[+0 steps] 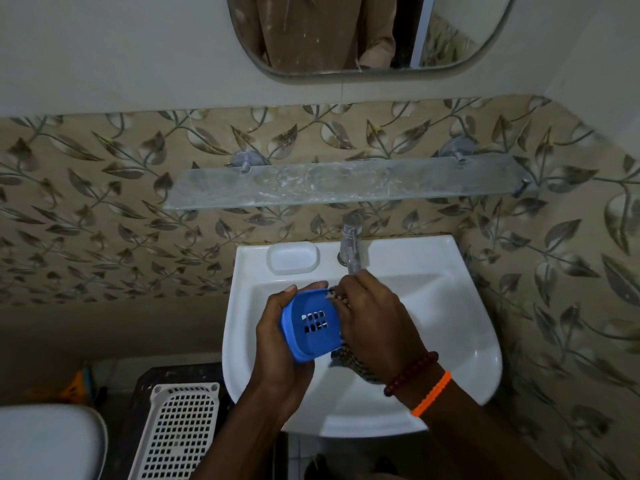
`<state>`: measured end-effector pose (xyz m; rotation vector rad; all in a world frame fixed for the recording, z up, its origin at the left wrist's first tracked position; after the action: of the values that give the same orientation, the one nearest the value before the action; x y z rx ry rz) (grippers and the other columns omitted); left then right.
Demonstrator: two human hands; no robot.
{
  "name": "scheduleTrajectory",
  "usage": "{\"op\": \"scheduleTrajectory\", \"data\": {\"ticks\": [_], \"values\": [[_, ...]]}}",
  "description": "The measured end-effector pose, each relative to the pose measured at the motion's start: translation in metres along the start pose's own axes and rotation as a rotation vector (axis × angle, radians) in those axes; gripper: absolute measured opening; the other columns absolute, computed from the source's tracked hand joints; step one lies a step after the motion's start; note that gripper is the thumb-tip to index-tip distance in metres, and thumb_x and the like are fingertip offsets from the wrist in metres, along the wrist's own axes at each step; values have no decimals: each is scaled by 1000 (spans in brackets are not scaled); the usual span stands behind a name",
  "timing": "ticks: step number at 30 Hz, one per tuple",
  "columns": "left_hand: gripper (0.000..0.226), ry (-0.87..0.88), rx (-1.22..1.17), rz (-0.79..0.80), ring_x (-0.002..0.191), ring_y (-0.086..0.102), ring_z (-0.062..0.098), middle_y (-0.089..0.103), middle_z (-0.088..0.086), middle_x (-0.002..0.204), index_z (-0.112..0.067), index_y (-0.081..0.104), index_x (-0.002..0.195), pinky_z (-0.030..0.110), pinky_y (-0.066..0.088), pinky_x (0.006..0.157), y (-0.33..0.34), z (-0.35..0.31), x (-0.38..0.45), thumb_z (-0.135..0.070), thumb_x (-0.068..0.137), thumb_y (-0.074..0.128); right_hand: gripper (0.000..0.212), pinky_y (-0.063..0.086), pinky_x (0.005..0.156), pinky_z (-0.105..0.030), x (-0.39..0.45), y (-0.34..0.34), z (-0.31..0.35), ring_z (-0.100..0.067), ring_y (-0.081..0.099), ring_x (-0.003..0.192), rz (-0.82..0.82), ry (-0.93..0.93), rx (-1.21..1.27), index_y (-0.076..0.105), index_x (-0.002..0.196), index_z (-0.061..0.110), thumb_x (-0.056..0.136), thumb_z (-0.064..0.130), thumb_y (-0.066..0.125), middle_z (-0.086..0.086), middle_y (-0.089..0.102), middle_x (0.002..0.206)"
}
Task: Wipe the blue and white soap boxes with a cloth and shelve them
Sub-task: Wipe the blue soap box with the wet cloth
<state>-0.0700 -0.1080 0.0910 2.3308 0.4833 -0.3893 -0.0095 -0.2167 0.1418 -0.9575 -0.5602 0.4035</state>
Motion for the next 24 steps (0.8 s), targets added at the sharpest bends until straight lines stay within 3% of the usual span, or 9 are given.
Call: {"op": "scheduleTrajectory", "data": {"ticks": [4,9,13,16,19,24], "values": [[49,22,7,12,84,75,24,79,14,98,-11,82,105,34,64,69,2,-5,2,-47,89,53,10,59,76,-36,4,-6,-4,-20,65,83,-33,81,64,63,96,11,97,20,58,-4,64,95],[37,-65,-46,73,73,76,19,76,7,79,-13,82,84,30,62,62,5,-2,3,-45,84,62,5,58,80,-35,-1,-15,30,-19,66,85,-80,-172,225,71,92,7,90,7,66,-7,70,91],[51,-83,-75,65,94,78,25,79,14,102,-5,81,107,35,65,85,4,-10,5,-46,83,62,15,56,90,-32,-9,-13,39,-14,67,99,-86,-174,456,75,101,7,86,4,71,-5,74,100],[62,-80,-39,31,99,74,28,74,18,115,-4,74,124,39,58,95,0,-16,5,-50,85,57,21,54,94,-33,-11,-11,31,-12,66,103,71,-172,601,75,108,7,88,3,69,-3,71,105],[65,-84,-11,34,98,73,29,73,22,119,-3,71,128,37,60,89,-2,-18,6,-49,85,55,18,55,90,-31,-15,-14,26,-12,65,99,170,-234,519,75,108,10,91,8,67,-3,68,105],[59,-25,10,38,91,75,27,76,20,114,-5,75,121,35,64,76,-3,-18,5,-47,89,51,19,58,90,-33,-13,-16,5,-20,67,97,105,-186,181,73,111,7,94,9,63,-9,65,111]]}}
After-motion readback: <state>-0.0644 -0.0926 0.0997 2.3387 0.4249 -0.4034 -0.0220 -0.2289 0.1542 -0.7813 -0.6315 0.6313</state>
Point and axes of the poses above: each hand's wrist, its own x-axis towards the middle knuckle, its own y-axis out of the palm, z = x × y, the point moved 4 cm from there along x, towards the middle knuckle
